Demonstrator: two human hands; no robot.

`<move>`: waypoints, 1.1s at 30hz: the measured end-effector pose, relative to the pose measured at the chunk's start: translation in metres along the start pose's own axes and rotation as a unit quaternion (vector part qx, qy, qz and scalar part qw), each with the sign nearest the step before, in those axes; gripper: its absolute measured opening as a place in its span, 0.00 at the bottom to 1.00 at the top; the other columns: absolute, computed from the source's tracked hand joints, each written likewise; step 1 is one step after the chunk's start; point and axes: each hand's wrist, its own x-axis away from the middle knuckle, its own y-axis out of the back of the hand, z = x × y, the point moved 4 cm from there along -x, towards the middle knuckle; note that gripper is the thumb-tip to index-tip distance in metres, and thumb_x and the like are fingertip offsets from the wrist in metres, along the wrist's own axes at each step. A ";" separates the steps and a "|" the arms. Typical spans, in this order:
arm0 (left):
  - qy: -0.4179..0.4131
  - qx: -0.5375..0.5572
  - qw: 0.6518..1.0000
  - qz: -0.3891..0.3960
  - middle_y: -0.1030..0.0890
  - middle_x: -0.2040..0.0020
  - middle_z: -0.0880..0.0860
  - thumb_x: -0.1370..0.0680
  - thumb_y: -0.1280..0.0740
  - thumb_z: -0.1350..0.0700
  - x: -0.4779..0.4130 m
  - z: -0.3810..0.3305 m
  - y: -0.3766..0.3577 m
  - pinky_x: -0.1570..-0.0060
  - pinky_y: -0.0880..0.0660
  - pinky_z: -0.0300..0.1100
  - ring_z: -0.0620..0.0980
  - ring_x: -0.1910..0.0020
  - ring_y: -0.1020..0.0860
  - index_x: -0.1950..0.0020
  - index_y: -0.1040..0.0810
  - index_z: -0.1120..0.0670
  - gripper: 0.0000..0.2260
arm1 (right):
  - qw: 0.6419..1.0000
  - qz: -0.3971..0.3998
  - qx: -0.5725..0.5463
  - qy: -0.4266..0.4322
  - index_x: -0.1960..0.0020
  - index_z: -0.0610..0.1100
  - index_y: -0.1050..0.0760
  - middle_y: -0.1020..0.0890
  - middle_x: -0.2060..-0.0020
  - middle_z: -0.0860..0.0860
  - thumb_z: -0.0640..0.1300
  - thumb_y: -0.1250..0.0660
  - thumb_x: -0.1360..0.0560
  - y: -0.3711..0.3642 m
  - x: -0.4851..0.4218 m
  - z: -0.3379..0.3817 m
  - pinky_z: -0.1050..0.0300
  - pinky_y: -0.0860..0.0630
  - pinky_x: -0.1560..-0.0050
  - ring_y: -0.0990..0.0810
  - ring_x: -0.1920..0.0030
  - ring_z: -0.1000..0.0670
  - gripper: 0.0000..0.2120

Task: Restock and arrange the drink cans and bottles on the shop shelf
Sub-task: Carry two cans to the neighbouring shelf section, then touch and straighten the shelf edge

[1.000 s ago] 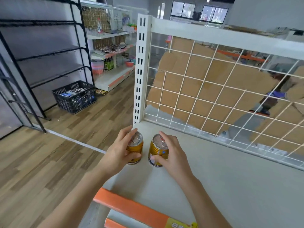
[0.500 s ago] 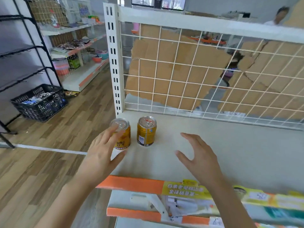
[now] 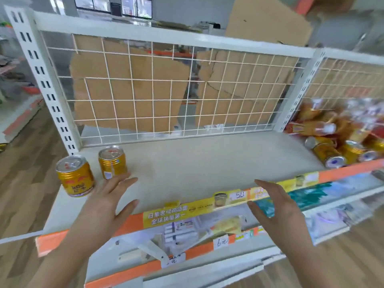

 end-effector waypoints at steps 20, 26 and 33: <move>-0.154 0.064 0.986 0.007 0.24 0.39 0.53 0.22 0.53 0.35 -0.148 -0.309 -0.179 0.44 0.34 0.43 0.49 0.44 0.29 0.39 0.24 0.55 0.30 | 0.989 -0.069 0.108 -0.068 0.39 0.49 0.26 0.22 0.45 0.54 0.60 0.43 0.30 0.206 0.019 -0.283 0.59 0.31 0.64 0.22 0.55 0.49 0.25; -0.155 0.085 0.984 0.030 0.25 0.39 0.51 0.23 0.53 0.34 -0.167 -0.367 -0.225 0.46 0.31 0.44 0.47 0.44 0.29 0.38 0.24 0.53 0.30 | 0.987 -0.064 0.107 -0.098 0.39 0.51 0.27 0.22 0.45 0.55 0.60 0.41 0.30 0.232 0.017 -0.361 0.58 0.30 0.62 0.22 0.61 0.48 0.23; -0.159 0.096 0.982 0.041 0.25 0.38 0.50 0.23 0.51 0.34 -0.222 -0.397 -0.271 0.45 0.28 0.51 0.47 0.42 0.30 0.37 0.25 0.53 0.29 | 0.983 -0.068 0.112 -0.131 0.41 0.51 0.26 0.23 0.46 0.59 0.57 0.37 0.29 0.236 -0.006 -0.428 0.59 0.32 0.61 0.22 0.51 0.51 0.19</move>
